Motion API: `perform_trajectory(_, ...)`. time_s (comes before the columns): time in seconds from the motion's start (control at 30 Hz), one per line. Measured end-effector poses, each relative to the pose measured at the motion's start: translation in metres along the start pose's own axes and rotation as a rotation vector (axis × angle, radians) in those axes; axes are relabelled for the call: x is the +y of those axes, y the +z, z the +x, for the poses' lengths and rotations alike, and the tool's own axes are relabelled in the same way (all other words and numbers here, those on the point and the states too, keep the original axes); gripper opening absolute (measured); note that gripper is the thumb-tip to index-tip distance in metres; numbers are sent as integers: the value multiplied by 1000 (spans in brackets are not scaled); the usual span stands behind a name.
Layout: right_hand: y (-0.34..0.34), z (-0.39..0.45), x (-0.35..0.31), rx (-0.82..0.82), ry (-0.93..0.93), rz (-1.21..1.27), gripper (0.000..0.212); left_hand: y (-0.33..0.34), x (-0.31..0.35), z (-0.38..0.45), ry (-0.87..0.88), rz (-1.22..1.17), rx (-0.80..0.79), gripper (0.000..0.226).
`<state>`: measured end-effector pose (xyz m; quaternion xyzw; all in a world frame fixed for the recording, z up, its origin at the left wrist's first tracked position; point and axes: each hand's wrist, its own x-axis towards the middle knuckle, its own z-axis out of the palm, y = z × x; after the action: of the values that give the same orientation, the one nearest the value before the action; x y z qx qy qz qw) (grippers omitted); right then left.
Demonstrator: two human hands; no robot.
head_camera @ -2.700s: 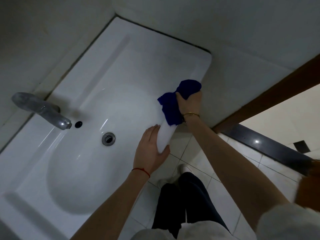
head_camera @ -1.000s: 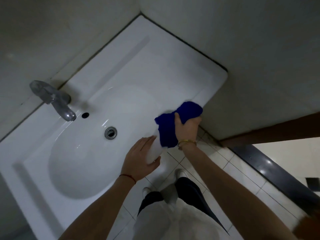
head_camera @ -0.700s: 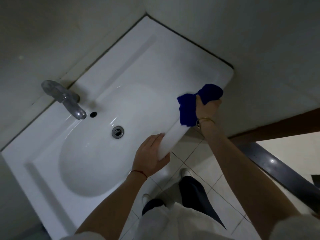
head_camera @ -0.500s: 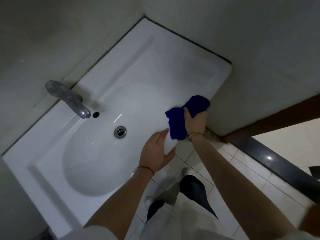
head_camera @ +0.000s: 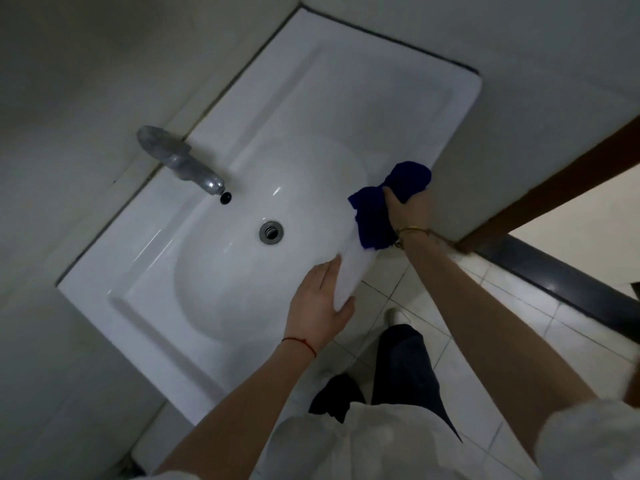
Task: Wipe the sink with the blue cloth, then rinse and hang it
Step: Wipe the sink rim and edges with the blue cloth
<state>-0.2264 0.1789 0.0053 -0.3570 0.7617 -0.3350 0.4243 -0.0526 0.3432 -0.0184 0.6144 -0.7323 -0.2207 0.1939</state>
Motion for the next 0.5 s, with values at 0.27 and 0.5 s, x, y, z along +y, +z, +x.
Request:
perform_trajectory(0.27,38,-93,49,-32,7,61,62,-8,-15,-44,-4,-23,-11,76)
perform_trajectory(0.5,32,-66,26,24,27,23,52,-8,-11,-45,-100,-28,-57,77)
